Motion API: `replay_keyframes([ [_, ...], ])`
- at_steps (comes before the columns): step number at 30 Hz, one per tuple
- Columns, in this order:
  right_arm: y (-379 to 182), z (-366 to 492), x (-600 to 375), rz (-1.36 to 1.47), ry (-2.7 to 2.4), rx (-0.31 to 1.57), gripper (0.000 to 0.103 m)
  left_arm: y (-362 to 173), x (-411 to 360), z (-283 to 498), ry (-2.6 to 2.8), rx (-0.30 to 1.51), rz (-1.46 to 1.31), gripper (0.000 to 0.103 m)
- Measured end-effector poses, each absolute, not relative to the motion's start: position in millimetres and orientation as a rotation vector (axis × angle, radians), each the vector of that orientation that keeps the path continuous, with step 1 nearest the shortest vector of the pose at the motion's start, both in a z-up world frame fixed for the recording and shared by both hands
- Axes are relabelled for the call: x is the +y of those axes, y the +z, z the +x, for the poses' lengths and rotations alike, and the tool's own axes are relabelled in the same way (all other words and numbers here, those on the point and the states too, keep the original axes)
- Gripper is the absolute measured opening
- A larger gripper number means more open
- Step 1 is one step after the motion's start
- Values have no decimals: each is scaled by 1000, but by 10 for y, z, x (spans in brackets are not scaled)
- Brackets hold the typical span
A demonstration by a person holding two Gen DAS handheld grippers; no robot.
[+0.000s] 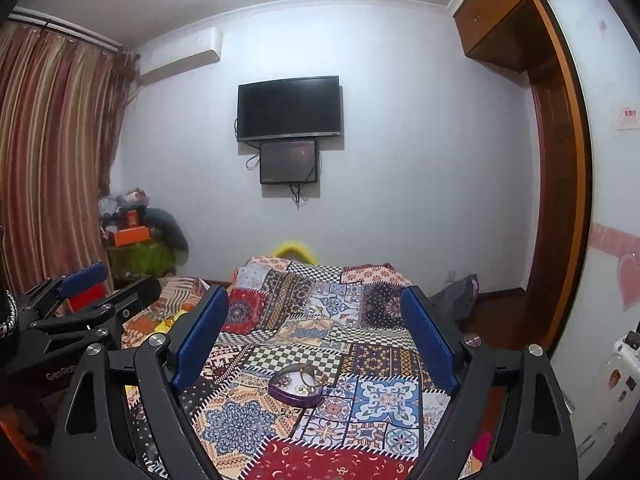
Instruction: Organize jewelry
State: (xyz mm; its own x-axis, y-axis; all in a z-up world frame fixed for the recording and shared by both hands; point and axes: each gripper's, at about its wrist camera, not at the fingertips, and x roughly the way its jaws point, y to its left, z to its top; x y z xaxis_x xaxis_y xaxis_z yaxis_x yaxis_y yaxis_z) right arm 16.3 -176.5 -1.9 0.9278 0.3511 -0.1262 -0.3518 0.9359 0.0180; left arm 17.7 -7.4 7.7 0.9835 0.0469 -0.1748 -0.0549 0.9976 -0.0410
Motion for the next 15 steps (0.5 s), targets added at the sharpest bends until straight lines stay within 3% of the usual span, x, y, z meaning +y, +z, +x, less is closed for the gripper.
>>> replay_keyframes([
  [15, -28, 231, -1788, 1, 367, 164, 86, 42, -53, 248, 54, 191, -45, 100],
])
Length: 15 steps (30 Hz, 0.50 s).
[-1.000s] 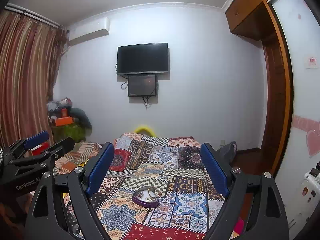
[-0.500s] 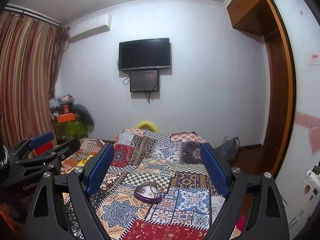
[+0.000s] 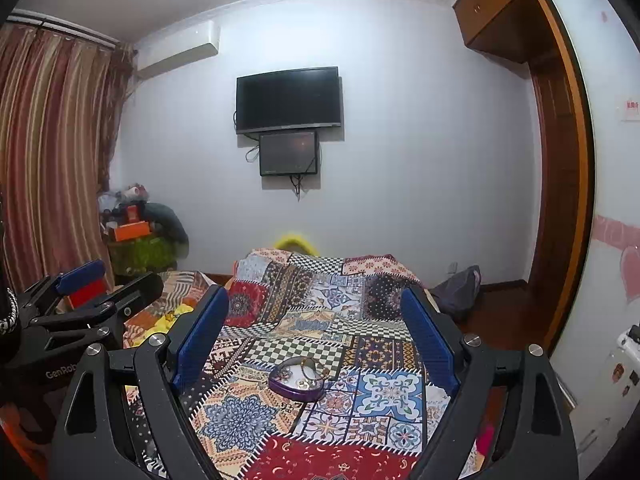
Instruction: Organize jewelry
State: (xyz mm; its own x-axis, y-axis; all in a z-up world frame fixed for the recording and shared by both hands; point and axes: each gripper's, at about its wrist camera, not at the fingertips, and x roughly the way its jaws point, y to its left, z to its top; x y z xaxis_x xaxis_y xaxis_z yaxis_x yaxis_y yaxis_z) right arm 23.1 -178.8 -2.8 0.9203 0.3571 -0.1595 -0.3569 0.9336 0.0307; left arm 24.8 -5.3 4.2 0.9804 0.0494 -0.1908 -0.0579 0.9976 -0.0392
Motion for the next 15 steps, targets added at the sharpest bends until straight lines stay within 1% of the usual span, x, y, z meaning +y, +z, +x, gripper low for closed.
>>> replay_keyframes([
  [6, -38, 252, -1792, 1, 370, 178, 86, 40, -54, 264, 48, 202, -43, 102],
  [15, -32, 263, -1804, 3, 368, 179, 86, 35, -64, 282, 39, 203, -40, 102],
])
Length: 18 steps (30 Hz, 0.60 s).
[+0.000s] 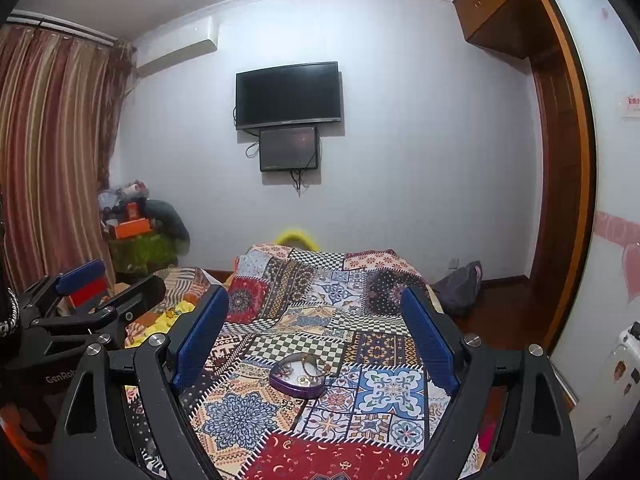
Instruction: Organize jewelry
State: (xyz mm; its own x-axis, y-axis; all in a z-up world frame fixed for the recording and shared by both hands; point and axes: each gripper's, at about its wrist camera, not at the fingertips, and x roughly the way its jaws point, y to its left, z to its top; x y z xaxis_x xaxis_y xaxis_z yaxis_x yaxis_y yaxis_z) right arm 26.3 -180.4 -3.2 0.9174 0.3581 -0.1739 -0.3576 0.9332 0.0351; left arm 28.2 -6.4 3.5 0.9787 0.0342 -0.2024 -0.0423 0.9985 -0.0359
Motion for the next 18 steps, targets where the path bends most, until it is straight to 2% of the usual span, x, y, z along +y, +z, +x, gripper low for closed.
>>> replay_keyframes([
  [18, -44, 256, -1852, 12, 358, 178, 86, 45, -108, 265, 3, 192, -39, 102],
])
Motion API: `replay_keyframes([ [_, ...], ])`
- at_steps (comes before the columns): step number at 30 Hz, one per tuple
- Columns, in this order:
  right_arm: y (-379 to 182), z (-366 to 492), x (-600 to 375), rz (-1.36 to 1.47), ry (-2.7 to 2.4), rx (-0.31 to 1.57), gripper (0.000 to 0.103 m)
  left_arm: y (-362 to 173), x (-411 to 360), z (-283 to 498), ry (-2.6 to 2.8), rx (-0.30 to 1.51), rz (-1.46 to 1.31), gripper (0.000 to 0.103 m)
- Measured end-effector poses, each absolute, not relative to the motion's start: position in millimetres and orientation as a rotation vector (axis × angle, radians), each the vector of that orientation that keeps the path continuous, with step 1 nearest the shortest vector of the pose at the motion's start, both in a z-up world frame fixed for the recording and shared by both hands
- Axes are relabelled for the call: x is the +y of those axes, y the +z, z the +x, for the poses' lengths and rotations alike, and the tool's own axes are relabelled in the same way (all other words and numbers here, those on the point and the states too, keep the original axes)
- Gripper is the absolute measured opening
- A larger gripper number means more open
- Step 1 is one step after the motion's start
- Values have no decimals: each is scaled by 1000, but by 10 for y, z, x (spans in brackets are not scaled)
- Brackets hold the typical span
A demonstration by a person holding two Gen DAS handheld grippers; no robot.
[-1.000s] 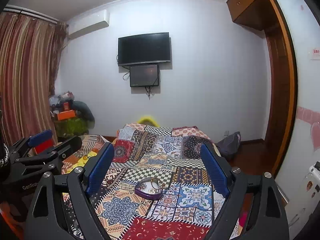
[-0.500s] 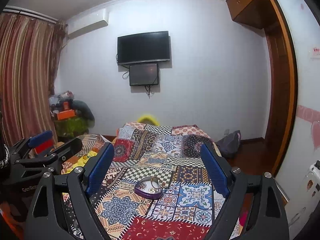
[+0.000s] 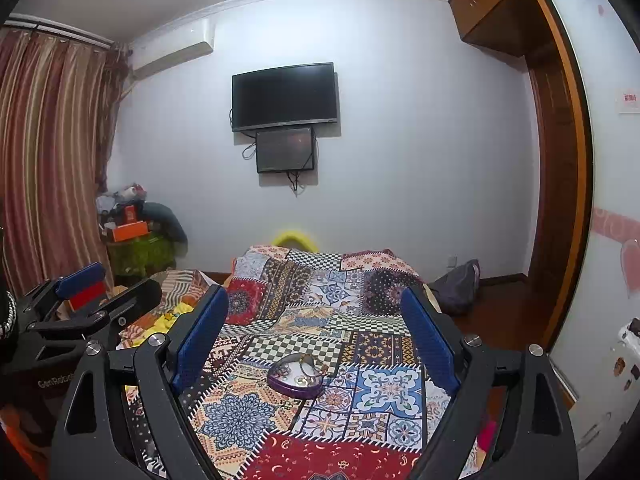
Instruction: Organize jewelry
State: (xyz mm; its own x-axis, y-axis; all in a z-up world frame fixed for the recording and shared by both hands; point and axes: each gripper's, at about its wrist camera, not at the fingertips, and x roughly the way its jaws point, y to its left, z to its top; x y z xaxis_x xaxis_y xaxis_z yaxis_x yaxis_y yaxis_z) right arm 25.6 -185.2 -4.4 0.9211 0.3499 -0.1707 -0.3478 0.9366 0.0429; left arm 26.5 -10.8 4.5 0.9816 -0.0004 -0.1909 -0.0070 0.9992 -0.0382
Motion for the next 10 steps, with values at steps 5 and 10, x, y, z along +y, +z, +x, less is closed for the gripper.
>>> replay_keyframes([
  [5, -41, 255, -1859, 17, 357, 176, 86, 37, -102, 262, 8, 191, -46, 102],
  [10, -51, 257, -1866, 19, 355, 178, 86, 25, -75, 286, 7, 195, -58, 102],
])
